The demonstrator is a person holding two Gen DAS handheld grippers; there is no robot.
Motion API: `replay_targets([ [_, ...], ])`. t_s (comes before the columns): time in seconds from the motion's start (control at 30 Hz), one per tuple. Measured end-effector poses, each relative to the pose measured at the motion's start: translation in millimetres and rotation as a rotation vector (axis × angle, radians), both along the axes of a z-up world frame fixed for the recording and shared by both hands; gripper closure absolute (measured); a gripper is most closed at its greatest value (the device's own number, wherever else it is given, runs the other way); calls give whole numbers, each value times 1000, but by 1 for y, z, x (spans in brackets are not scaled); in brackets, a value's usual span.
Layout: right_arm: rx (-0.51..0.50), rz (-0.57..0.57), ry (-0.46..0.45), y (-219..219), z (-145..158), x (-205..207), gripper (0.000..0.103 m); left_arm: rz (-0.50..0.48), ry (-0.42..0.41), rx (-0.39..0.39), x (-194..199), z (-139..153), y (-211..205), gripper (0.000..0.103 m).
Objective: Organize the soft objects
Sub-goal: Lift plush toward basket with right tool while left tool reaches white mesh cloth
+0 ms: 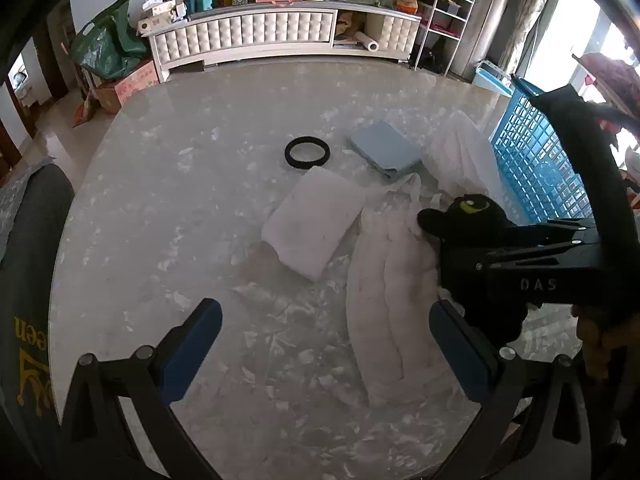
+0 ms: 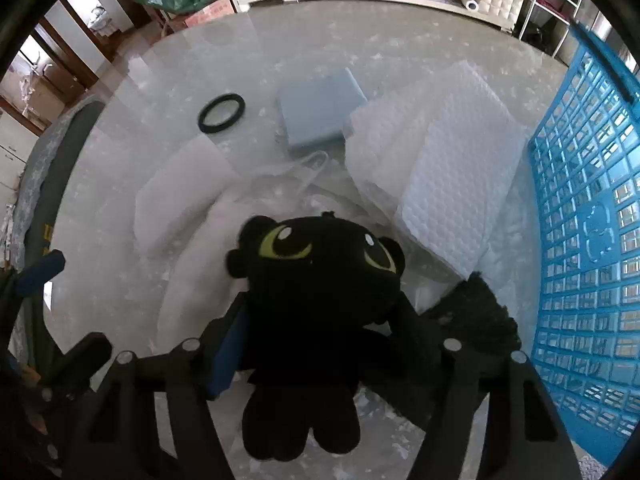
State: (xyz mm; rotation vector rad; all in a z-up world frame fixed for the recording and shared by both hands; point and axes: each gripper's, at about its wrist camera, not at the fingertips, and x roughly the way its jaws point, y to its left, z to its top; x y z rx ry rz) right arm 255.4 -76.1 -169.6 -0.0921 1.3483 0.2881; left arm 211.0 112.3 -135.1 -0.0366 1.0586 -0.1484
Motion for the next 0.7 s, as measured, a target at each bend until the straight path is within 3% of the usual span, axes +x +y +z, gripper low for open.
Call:
replay_targets([
  [0.1, 19, -12, -8, -7, 9, -6, 49, 3, 14, -19, 0, -4, 3, 0],
  [0.33, 56, -19, -40, -18, 30, -20, 54, -1, 2, -26, -6, 2, 3, 0],
  [0.53, 68, 6, -99, -29, 76, -41, 54, -24, 1, -129, -13, 14, 7, 0],
  [0.7, 78, 29, -138, -40, 110, -43, 54, -57, -18, -97, -17, 25, -3, 0],
])
